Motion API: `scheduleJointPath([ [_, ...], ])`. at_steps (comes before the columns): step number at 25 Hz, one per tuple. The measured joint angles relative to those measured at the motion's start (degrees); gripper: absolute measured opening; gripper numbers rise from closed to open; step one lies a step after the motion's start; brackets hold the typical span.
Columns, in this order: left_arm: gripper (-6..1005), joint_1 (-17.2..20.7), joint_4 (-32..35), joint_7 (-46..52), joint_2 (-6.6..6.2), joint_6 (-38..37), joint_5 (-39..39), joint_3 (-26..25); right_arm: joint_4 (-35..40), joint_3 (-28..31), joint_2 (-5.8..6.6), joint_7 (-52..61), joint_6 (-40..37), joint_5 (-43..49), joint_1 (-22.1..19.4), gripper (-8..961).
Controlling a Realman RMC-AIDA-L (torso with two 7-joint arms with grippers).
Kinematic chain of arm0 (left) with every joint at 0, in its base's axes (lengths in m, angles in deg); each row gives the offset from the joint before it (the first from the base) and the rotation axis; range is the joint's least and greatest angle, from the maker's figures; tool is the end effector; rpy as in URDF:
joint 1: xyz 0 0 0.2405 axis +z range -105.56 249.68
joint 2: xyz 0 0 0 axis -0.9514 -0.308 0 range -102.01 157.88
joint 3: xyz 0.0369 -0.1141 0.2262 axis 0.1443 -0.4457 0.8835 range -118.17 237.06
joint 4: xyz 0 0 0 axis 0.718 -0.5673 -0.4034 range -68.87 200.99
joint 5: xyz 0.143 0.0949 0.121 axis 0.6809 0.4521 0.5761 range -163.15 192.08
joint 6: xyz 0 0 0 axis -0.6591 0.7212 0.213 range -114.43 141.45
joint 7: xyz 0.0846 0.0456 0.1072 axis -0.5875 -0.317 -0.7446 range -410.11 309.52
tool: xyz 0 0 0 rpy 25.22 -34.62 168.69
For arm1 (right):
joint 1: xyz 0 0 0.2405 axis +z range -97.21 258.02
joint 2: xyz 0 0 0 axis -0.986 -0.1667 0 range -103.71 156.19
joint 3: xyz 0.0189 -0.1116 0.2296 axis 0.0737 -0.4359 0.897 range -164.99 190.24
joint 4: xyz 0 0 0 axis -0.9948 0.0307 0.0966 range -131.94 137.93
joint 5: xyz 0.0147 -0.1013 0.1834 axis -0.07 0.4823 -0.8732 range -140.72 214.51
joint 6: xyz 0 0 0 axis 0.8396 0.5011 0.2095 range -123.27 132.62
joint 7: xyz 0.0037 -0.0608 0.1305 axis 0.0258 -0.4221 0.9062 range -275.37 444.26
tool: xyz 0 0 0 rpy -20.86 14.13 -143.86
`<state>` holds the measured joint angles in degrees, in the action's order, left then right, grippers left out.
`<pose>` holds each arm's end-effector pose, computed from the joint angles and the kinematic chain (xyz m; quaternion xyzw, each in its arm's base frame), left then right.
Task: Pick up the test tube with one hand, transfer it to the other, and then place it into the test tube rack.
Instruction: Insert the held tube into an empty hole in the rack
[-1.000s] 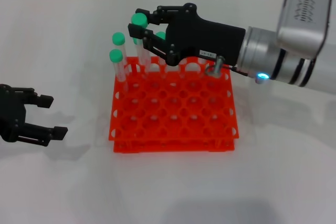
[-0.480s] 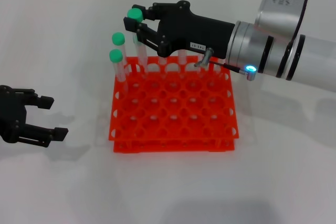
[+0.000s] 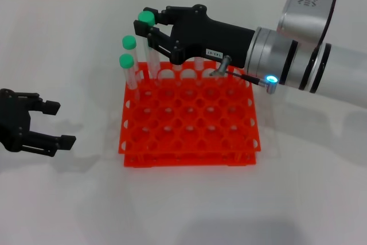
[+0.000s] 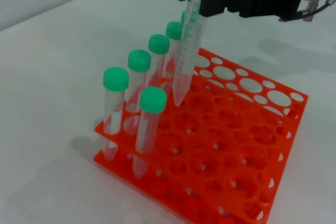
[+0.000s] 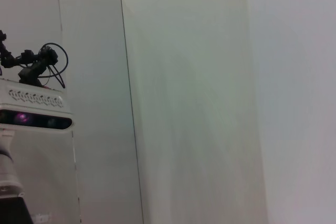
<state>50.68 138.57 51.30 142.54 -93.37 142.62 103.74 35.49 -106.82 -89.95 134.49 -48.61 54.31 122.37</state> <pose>-0.2738 0.2915 0.0980 -0.9631 -0.2419 -0.0322 0.1137 0.1120 0.3731 -0.0948 -0.9044 0.0980 0.3762 0.1760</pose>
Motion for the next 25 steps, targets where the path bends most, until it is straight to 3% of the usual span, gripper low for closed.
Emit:
scheduleJointPath([
  [17,888,-0.24,0.00,0.00,0.39,0.05,-0.01,0.00,-0.01,-6.92,0.01,-6.98,1.44,-12.41,-0.23,308],
  [25,888,-0.49,0.00,0.00,0.56,0.18,-0.01,0.00,-0.06,-13.48,0.00,-12.02,2.42,-20.43,0.13,311],
])
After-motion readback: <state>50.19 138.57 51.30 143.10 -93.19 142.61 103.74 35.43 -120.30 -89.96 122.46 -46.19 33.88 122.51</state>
